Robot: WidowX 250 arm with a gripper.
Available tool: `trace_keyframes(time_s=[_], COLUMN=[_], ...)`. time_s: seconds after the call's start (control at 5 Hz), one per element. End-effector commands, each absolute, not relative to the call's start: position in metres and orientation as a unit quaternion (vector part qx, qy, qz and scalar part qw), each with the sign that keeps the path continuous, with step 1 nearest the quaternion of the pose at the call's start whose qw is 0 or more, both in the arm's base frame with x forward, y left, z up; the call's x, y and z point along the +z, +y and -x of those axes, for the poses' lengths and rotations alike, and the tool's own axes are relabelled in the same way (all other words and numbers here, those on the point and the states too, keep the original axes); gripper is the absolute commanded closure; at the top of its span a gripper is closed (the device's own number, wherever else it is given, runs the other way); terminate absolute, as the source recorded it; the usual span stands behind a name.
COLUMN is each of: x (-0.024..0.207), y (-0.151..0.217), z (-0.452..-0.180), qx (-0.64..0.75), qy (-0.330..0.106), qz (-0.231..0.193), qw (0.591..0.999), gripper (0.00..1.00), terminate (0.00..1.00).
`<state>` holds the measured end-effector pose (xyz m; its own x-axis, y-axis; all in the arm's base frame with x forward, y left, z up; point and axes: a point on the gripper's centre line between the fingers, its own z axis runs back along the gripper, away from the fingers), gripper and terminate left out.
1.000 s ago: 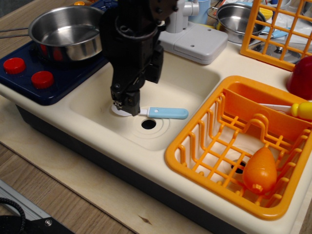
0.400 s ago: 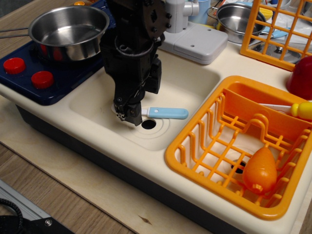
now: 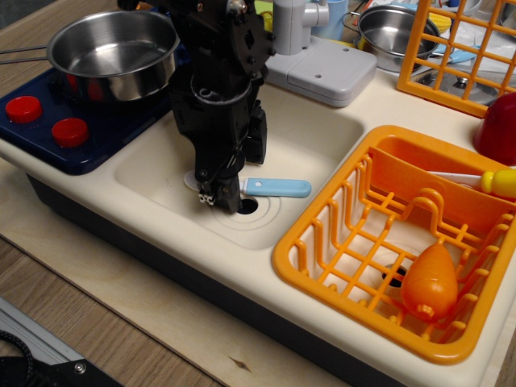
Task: Put spoon into pan
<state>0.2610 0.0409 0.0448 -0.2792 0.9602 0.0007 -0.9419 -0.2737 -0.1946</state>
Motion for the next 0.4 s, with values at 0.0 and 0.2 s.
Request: trace_keyframes(time_s=[0.0, 0.2], x=[0.0439, 0.0452], y=[0.0514, 0.0492], z=[-0.2633, -0.2640], qx=[0.815, 0.824], qy=[-0.043, -0.028], qz=[0.046, 0.047], qw=[0.576, 0.563], gripper=[1.00, 1.00], terminate=[0.00, 0.00])
